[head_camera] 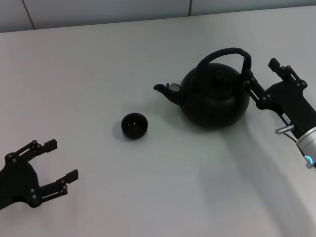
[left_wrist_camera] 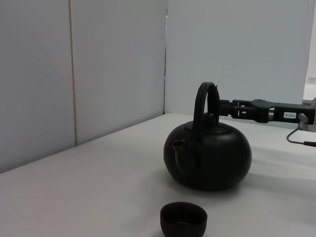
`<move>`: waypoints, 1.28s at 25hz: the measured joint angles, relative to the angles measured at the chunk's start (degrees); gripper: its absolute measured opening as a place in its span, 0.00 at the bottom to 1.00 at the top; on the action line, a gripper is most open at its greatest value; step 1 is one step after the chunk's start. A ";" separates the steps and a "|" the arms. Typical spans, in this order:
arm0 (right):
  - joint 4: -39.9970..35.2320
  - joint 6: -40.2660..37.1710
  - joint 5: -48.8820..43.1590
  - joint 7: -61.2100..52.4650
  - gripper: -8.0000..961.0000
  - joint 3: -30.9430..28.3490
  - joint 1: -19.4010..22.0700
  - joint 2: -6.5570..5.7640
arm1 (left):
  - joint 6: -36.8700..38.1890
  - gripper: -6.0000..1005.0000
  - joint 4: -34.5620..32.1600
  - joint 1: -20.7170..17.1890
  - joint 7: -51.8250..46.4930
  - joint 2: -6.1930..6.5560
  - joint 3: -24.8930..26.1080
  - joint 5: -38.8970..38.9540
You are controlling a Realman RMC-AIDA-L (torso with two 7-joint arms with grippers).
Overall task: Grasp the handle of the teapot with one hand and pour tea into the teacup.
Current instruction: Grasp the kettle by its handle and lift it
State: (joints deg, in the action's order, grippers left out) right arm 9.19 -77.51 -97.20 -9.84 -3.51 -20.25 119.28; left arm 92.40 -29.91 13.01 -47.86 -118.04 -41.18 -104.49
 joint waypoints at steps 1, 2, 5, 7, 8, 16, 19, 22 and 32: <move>-0.02 0.49 0.00 -0.01 0.70 -0.12 -0.26 -0.04 | 0.00 0.86 0.00 0.00 0.00 0.00 0.00 0.00; -0.08 0.82 0.00 -0.03 0.70 -0.19 -0.48 -0.08 | 0.00 0.86 0.05 0.00 0.02 -0.02 0.15 0.00; -0.47 1.30 0.00 -0.07 0.70 -0.20 -0.98 -0.10 | 0.00 0.86 0.13 0.05 0.06 -0.08 0.34 0.00; -0.70 1.64 0.00 -0.08 0.70 -0.20 -1.34 -0.10 | 0.00 0.86 0.13 0.12 0.06 -0.09 0.38 0.00; -0.76 1.80 0.01 -0.08 0.70 -0.20 -1.52 -0.10 | 0.00 0.86 0.13 0.15 0.04 -0.09 0.45 -0.01; -1.39 3.64 -0.08 -0.09 0.70 -0.19 -2.66 -0.10 | -0.04 0.86 0.12 0.22 -0.15 -0.13 0.59 -0.01; -1.39 3.69 -0.21 0.07 0.70 -0.18 -2.79 -0.09 | -0.04 0.86 0.12 0.27 -0.18 -0.16 0.59 -0.01; -1.37 3.12 -0.21 0.15 0.70 -0.18 -2.65 -0.04 | -0.04 0.86 0.12 0.20 -0.26 -0.17 0.68 0.05; -1.45 2.36 -0.38 0.28 0.41 0.20 -3.37 -0.03 | -0.03 0.86 0.21 0.10 -0.30 -0.18 1.33 0.13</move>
State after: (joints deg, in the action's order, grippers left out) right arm 7.75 -75.15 -97.58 -9.56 -3.31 -23.62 119.24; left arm 92.37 -29.71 13.11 -48.16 -118.22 -39.84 -104.36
